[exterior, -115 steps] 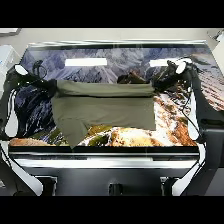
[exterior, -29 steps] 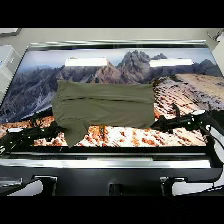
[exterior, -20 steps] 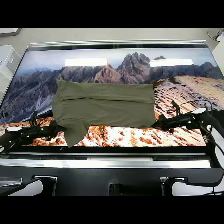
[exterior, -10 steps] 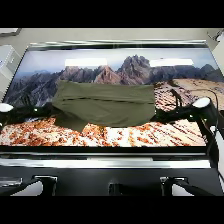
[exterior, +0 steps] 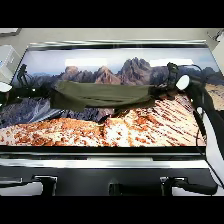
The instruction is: Fold the clothes and pants, and hang the long-sleeved shirts on hangers.
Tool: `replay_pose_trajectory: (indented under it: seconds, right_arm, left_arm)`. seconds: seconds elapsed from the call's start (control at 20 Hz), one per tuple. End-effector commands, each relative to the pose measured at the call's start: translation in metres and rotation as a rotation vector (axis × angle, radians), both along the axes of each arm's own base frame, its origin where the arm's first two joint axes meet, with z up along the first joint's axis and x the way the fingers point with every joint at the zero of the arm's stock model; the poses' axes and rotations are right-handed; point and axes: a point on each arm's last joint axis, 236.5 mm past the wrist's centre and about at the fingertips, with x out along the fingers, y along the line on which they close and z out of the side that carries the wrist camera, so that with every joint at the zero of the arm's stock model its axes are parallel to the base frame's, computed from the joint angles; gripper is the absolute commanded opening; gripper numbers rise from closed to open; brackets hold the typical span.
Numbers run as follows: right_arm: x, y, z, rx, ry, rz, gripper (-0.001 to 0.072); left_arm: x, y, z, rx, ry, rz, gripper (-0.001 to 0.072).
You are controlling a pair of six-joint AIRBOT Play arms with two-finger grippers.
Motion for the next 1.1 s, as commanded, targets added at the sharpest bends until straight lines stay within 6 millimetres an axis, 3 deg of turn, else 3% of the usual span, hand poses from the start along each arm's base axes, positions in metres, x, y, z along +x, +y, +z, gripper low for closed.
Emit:
replay_pose_trajectory:
  seconds: [0.0,0.2,0.4,0.7,0.9,0.95,1.05]
  right_arm:
    - [0.034,-0.006,-0.014,-0.029,-0.010,-0.052,0.0028]
    - [0.060,-0.017,-0.025,-0.068,-0.044,-0.088,0.0028]
    - [0.077,-0.019,-0.035,-0.078,-0.075,-0.094,0.0028]
    - [0.097,-0.027,-0.044,-0.117,-0.129,-0.095,0.0029]
    - [0.097,-0.027,-0.078,-0.122,-0.083,-0.096,0.0033]
    - [0.098,-0.027,-0.086,-0.119,-0.072,-0.102,0.0053]
    - [0.097,-0.028,-0.096,-0.106,-0.052,-0.131,0.0250]
  left_arm:
    - [0.038,0.010,-0.010,0.001,-0.009,0.023,0.0013]
    - [0.078,0.015,-0.015,-0.010,-0.029,0.036,0.0013]
    - [0.104,0.007,-0.028,-0.014,-0.038,0.015,0.0013]
    - [0.125,0.000,-0.045,-0.016,-0.041,0.002,0.0013]
    - [0.130,0.001,-0.072,-0.028,-0.002,0.014,0.0013]
    - [0.130,0.001,-0.081,-0.031,0.014,0.014,0.0014]
    - [0.128,0.001,-0.097,-0.039,0.043,0.021,0.0040]
